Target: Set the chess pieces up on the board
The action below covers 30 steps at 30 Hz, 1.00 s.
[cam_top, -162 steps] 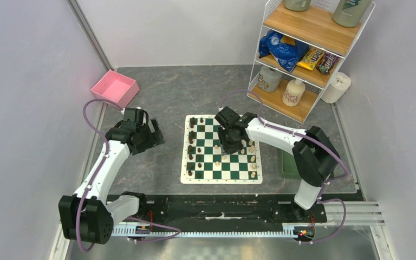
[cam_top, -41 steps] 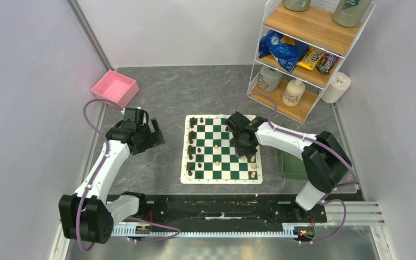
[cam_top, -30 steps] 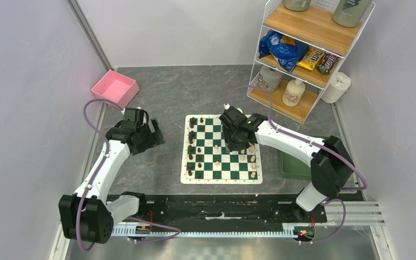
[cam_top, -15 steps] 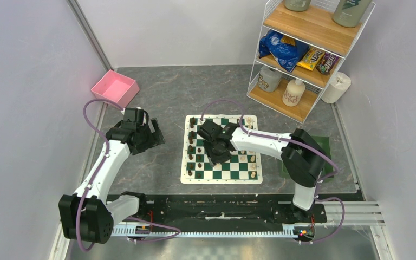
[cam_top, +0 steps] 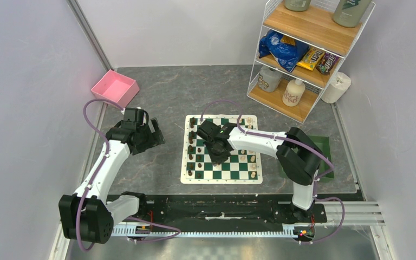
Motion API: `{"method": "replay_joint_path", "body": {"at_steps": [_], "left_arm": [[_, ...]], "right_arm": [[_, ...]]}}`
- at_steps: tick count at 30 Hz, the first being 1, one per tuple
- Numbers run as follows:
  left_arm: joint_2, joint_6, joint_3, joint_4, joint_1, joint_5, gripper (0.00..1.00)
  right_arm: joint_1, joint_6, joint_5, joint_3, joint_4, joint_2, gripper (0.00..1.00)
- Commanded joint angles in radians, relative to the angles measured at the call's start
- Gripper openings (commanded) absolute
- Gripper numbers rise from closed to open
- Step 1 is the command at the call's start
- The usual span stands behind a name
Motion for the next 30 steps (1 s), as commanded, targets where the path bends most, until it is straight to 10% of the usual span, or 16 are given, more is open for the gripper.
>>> {"method": "replay_joint_path", "body": {"at_steps": [1, 30], "left_arm": [[-0.003, 0.017, 0.037, 0.002, 0.004, 0.009, 0.96], [-0.001, 0.017, 0.039, 0.002, 0.004, 0.020, 0.96]], "right_arm": [[0.001, -0.001, 0.033, 0.042, -0.006, -0.008, 0.24], [-0.089, 0.136, 0.116, -0.293, 0.002, -0.340, 0.14]]}}
